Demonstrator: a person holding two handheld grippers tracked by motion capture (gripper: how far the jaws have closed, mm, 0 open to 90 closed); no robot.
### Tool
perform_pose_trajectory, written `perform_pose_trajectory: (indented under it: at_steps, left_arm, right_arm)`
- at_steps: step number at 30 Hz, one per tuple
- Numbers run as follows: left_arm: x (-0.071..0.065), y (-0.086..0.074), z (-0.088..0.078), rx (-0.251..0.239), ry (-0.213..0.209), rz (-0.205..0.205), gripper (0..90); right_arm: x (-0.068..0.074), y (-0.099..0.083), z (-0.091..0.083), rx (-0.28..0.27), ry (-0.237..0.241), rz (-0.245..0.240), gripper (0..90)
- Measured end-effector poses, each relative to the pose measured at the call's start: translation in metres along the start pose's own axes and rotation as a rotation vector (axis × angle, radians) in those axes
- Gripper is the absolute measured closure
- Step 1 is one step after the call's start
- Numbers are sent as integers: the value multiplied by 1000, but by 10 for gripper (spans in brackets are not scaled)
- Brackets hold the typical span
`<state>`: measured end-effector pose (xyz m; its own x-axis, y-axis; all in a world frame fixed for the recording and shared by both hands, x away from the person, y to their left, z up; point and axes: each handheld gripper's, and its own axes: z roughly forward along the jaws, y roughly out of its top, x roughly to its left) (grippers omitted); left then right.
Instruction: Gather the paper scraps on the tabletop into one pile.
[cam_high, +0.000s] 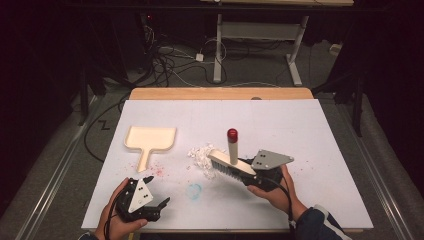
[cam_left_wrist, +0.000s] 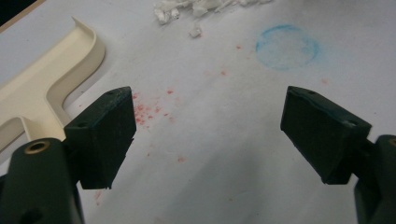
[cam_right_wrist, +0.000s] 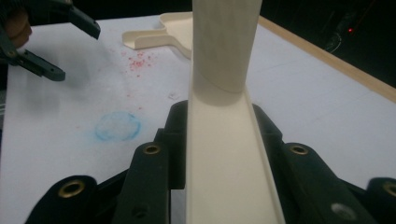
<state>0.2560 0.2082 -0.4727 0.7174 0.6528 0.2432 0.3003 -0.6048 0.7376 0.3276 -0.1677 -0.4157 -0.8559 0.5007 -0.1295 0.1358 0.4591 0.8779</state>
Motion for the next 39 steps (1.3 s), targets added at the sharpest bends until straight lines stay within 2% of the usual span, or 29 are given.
perform_pose_trajectory:
  at_steps: [4, 7, 10, 12, 14, 16, 21, 23, 27, 29, 31, 34, 39]
  left_arm:
    - [-1, 1, -1, -8, 2, -3, 170]
    - [-1, 1, 0, -3, 4, 1, 170]
    - [-1, 1, 0, -3, 4, 1, 170]
    - [-1, 1, 0, 0, 2, 1, 170]
    - [-1, 1, 1, 2, 2, 1, 170]
    - [-1, 1, 1, 2, 0, -3, 170]
    - [-1, 1, 1, 5, -1, -1, 170]
    - [-1, 1, 1, 4, -2, -1, 172]
    - [-1, 0, 1, 1, -6, 0, 173]
    - [-1, 0, 1, 3, -7, 2, 173]
    - [0, -1, 1, 0, -6, 0, 173]
    - [0, -1, 0, 0, -2, -3, 174]
    - [-1, -1, -2, -1, 4, -1, 174]
  right_arm:
    - [-3, 0, -22, -10, -85, 10, 677]
    - [-10, -4, -28, -9, -136, 51, 677]
    - [-15, -10, -24, 17, -203, 61, 677]
    - [-19, -16, -17, 59, -257, 56, 677]
    - [-21, -22, -8, 101, -282, 82, 677]
    - [-20, -26, 1, 131, -306, 88, 677]
    - [-5, -18, 26, 137, -317, 108, 677]
    - [1, -13, 37, 123, -320, 137, 676]
    - [2, -5, 54, 88, -321, 199, 677]
    - [1, -1, 56, 79, -319, 204, 677]
    - [0, 1, 53, 68, -323, 192, 677]
    - [-4, 4, 40, 43, -332, 203, 677]
    - [-11, 5, 6, 20, -279, 182, 677]
